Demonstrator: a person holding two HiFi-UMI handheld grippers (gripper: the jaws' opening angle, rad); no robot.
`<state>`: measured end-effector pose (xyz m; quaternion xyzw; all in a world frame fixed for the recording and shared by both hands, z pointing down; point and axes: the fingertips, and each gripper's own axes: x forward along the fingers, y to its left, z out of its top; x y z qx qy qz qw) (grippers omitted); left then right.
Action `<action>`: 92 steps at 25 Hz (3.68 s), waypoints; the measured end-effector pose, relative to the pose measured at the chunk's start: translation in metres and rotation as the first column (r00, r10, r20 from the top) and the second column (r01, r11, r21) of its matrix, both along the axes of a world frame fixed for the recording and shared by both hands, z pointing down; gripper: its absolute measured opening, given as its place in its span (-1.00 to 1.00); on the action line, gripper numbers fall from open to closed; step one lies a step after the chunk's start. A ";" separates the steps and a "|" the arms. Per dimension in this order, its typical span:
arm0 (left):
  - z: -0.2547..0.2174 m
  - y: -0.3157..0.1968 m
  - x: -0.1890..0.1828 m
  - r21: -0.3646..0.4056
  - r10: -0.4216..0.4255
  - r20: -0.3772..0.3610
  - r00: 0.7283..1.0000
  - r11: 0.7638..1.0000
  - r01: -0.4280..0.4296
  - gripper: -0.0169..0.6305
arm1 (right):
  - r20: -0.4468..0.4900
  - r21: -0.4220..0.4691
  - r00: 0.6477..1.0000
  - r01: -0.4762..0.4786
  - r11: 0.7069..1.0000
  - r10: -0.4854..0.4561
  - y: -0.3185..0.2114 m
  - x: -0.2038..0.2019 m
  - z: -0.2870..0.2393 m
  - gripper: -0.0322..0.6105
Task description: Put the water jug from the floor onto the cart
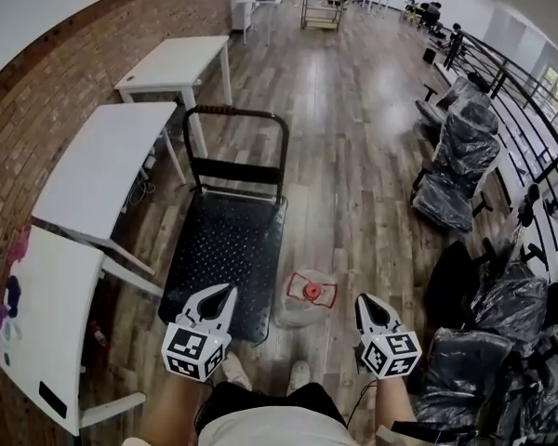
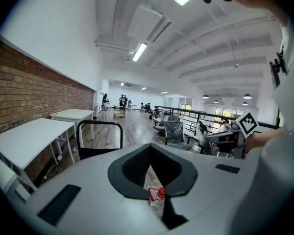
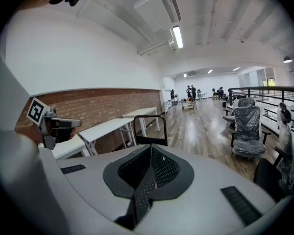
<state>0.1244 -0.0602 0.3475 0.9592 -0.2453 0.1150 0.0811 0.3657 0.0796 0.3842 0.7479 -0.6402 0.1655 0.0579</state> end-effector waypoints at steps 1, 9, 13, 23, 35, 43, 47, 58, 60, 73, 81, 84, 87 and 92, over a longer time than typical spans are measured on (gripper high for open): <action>0.006 0.006 -0.009 -0.022 -0.012 0.017 1.000 1.000 0.012 -0.95 | 0.010 -0.030 1.000 0.012 0.999 -0.012 0.004 -0.006 0.007 -0.89; 0.084 0.008 -0.063 -0.146 -0.099 0.114 0.989 0.983 0.115 -0.95 | 0.065 -0.168 0.996 0.066 0.984 -0.055 -0.016 -0.031 0.086 -0.88; 0.120 0.005 -0.074 -0.173 -0.119 0.140 0.983 0.975 0.142 -0.95 | 0.077 -0.226 0.995 0.074 0.971 -0.058 -0.028 -0.027 0.134 -0.88; 0.199 0.001 -0.079 -0.216 -0.154 0.194 0.969 0.957 0.195 -0.95 | 0.095 -0.343 0.993 0.093 0.935 -0.064 -0.058 -0.005 0.265 -0.54; 0.261 0.005 -0.089 -0.235 -0.210 0.241 0.947 0.935 0.267 -0.95 | 0.012 -0.493 0.990 0.127 0.861 -0.139 -0.081 0.009 0.397 0.14; 0.283 0.001 -0.102 -0.253 -0.252 0.257 0.933 0.914 0.317 -0.95 | -0.010 -0.591 0.991 0.102 0.800 -0.133 -0.083 0.014 0.450 0.23; 0.286 0.000 -0.102 -0.258 -0.261 0.258 0.930 0.909 0.327 -0.95 | 0.000 -0.596 0.995 0.077 0.799 -0.097 -0.086 0.019 0.459 0.23; 0.287 0.001 -0.101 -0.263 -0.266 0.268 0.926 0.904 0.336 -0.95 | 0.020 -0.587 0.999 0.049 0.808 -0.046 -0.085 0.022 0.469 0.08; 0.288 0.001 -0.103 -0.261 -0.271 0.270 0.924 0.903 0.341 -0.95 | 0.011 -0.576 0.999 0.037 0.817 -0.037 -0.084 0.021 0.469 0.08; 0.241 -0.007 -0.104 -0.244 -0.270 0.237 0.933 0.914 0.326 -0.95 | 0.028 -0.538 0.998 -0.037 0.842 0.062 -0.048 0.034 0.381 0.07; 0.182 -0.011 -0.114 -0.227 -0.280 0.184 0.942 0.921 0.318 -0.95 | -0.010 -0.532 0.997 -0.069 0.844 0.075 -0.045 0.029 0.281 0.07; 0.163 -0.019 -0.120 -0.218 -0.303 0.158 0.940 0.917 0.333 -0.95 | -0.031 -0.518 0.998 -0.069 0.853 0.062 -0.050 0.029 0.249 0.07; 0.147 -0.021 -0.135 -0.209 -0.342 0.146 0.928 0.906 0.367 -0.95 | -0.045 -0.513 0.999 -0.019 0.858 -0.005 -0.065 0.014 0.230 0.07; 0.133 -0.022 -0.167 -0.193 -0.409 0.134 0.903 0.882 0.429 -0.95 | -0.052 -0.500 0.995 0.044 0.865 -0.081 -0.097 -0.017 0.214 0.07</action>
